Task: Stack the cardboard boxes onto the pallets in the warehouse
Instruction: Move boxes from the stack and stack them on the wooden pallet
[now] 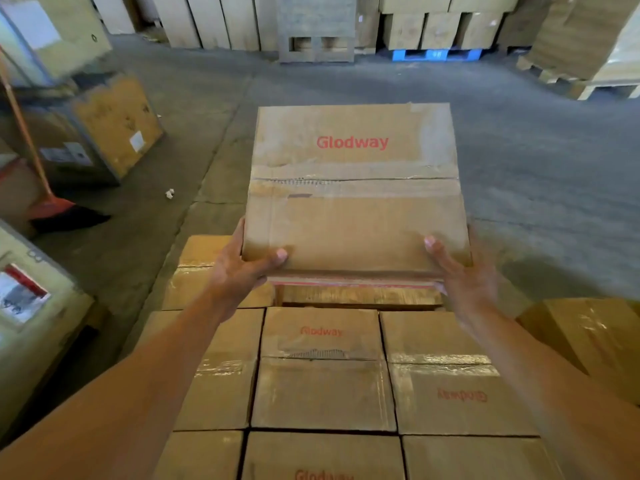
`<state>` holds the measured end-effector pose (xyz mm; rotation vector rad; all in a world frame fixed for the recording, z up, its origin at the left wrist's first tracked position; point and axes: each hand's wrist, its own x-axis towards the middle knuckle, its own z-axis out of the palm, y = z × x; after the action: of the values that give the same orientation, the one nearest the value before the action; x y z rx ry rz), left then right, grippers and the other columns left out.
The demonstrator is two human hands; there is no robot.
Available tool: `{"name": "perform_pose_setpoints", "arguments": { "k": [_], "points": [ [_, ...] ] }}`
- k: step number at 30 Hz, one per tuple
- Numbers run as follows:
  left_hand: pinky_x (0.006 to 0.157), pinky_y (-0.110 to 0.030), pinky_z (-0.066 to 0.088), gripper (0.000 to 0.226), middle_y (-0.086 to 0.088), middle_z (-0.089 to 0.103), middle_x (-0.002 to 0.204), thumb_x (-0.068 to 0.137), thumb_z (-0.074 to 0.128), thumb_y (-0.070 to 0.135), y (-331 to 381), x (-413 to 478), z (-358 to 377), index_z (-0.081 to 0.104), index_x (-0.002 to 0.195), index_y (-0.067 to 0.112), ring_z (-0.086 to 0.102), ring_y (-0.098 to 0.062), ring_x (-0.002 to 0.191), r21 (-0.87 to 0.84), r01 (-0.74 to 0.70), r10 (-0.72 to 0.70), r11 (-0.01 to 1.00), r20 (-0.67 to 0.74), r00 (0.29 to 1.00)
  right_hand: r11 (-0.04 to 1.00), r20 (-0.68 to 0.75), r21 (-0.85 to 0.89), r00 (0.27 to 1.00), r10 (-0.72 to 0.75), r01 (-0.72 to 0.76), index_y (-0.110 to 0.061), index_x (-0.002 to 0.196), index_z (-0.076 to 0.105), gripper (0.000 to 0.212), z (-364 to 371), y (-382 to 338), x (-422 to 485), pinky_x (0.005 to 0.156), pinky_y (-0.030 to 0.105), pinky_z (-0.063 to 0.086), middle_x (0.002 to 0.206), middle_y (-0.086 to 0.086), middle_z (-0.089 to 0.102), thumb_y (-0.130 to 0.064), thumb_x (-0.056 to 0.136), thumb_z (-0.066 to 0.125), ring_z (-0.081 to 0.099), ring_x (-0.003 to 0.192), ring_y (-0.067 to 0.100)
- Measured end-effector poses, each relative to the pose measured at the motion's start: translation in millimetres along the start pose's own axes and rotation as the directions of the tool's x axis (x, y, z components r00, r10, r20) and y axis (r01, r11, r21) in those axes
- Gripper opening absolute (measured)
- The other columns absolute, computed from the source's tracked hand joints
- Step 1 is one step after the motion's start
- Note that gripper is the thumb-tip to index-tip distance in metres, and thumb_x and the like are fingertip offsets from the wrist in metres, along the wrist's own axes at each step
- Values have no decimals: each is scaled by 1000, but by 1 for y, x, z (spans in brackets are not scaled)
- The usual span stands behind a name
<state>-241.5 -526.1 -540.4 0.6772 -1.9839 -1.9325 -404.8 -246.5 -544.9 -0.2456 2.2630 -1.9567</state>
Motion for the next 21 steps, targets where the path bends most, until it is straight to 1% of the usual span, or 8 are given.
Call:
{"name": "perform_pose_setpoints", "arguments": {
  "k": [3, 4, 7, 10, 14, 17, 19, 21],
  "points": [
    [69, -22, 56, 72, 11, 64, 124, 80, 84, 23, -49, 27, -5, 48, 138, 45, 61, -11, 113, -33, -3, 2, 999, -14, 1000, 1000, -14, -3, 1000, 12, -12, -44, 130, 54, 59, 25, 49, 22, 107, 43, 45, 111, -25, 59, -58, 76, 75, 56, 120, 11],
    [66, -20, 57, 70, 10, 64, 124, 82, 81, 18, -65, 35, -6, 48, 139, 42, 63, -11, 112, -56, 2, -3, 998, -21, 1000, 999, -20, 3, 999, 39, -39, -37, 134, 54, 65, 32, 62, 29, 106, 40, 45, 109, -26, 58, -57, 76, 77, 56, 120, 11],
    [65, -16, 56, 66, 10, 65, 121, 84, 75, 14, -109, 57, -5, 48, 137, 41, 67, -6, 105, -85, 27, -31, 996, -39, 999, 996, 8, -10, 996, 92, -92, -44, 133, 55, 80, 48, 108, 52, 106, 49, 49, 119, -21, 64, -75, 63, 80, 60, 121, 13],
    [62, -16, 56, 67, 10, 65, 118, 88, 71, 9, -152, 83, -4, 45, 143, 36, 69, 4, 94, -79, 34, -39, 996, -61, 997, 995, 5, -43, 996, 88, -88, -53, 142, 45, 91, 63, 149, 73, 107, 55, 46, 138, -20, 56, -78, 61, 79, 54, 129, 16],
    [60, -14, 55, 69, 8, 62, 119, 89, 71, 6, -197, 121, 0, 43, 146, 33, 69, 9, 85, -72, 47, -52, 996, -71, 996, 995, -24, -46, 996, 84, -85, -58, 125, 52, 58, 83, 201, 101, 102, 50, 52, 108, -35, 60, -57, 74, 80, 60, 104, -2],
    [60, -16, 56, 72, 4, 62, 123, 86, 74, 8, -230, 149, 1, 44, 147, 33, 70, 1, 90, -77, 86, -91, 993, -60, 994, 994, -35, -23, 994, 103, -104, -40, 133, 58, 69, 96, 237, 119, 96, 51, 56, 109, -22, 68, -60, 71, 79, 66, 107, 9],
    [57, -16, 55, 69, 3, 63, 122, 86, 75, 9, -248, 162, 3, 46, 144, 33, 70, -2, 91, -61, 122, -125, 991, -61, 990, 991, -13, 1, 991, 132, -132, -41, 130, 58, 66, 103, 260, 128, 96, 51, 56, 111, -17, 70, -60, 70, 80, 67, 108, 12],
    [54, -15, 54, 61, 5, 65, 113, 88, 72, 6, -267, 174, 4, 49, 139, 30, 71, 3, 79, -49, 138, -142, 989, -86, 986, 988, 8, -10, 989, 151, -151, -44, 128, 59, 70, 109, 283, 136, 95, 52, 56, 117, -15, 70, -67, 66, 81, 67, 110, 14]
  ]
}}
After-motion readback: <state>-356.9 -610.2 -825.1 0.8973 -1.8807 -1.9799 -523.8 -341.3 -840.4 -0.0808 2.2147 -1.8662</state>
